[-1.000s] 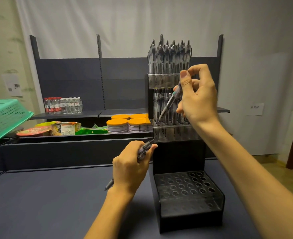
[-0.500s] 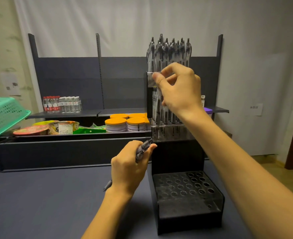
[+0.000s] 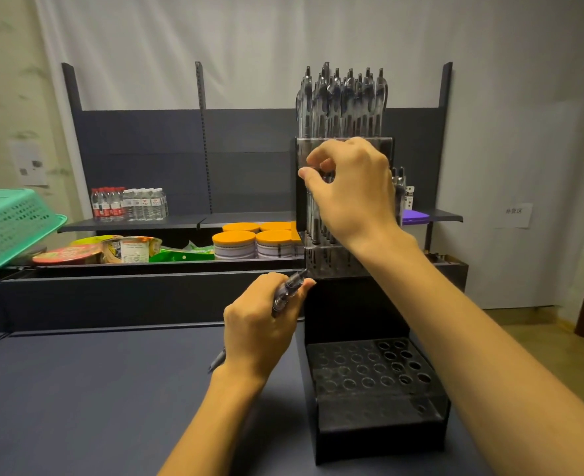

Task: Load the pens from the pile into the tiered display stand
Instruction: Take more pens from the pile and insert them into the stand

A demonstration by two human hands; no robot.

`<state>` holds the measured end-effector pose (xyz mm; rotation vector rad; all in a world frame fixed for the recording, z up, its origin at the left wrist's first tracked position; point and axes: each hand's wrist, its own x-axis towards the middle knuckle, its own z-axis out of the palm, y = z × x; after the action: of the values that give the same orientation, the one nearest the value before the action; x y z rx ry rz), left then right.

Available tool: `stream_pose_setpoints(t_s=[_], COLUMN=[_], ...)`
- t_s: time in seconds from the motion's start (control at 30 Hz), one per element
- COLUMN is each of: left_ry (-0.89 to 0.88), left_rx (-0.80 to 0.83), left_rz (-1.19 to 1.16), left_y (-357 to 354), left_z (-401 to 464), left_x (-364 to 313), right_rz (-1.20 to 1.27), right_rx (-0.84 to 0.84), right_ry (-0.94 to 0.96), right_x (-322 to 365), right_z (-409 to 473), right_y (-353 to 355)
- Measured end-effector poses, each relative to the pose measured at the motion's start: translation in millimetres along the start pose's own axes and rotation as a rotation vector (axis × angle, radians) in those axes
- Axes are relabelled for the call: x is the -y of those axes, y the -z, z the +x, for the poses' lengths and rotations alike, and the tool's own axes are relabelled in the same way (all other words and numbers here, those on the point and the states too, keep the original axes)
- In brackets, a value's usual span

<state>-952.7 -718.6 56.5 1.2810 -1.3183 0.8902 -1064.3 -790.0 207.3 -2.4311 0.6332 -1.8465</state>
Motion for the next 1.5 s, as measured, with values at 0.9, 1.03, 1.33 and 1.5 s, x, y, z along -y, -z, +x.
stream_pose_setpoints(t_s=[0.9, 1.03, 1.33, 1.5], left_ry=[0.012, 0.052, 0.029, 0.024], left_rx=[0.158, 0.14, 0.123, 0.11], left_rz=[0.057, 0.051, 0.038, 0.046], left_y=[0.7, 4.4, 1.1, -0.5], left_z=[9.0, 5.5, -4.2, -6.7], left_x=[-24.0, -25.1, -29.7, -27.5], right_rz=[0.752, 0.771, 0.805, 0.864], right_rx=[0.493, 0.433, 0.31, -0.032], right_ry=[-0.275, -0.265, -0.26, -0.367], right_x=[-29.5, -24.1, -22.3, -39.3], right_z=[-93.1, -98.7, -106.2, -92.7], right_y=[39.6, 28.8, 11.0, 30.1])
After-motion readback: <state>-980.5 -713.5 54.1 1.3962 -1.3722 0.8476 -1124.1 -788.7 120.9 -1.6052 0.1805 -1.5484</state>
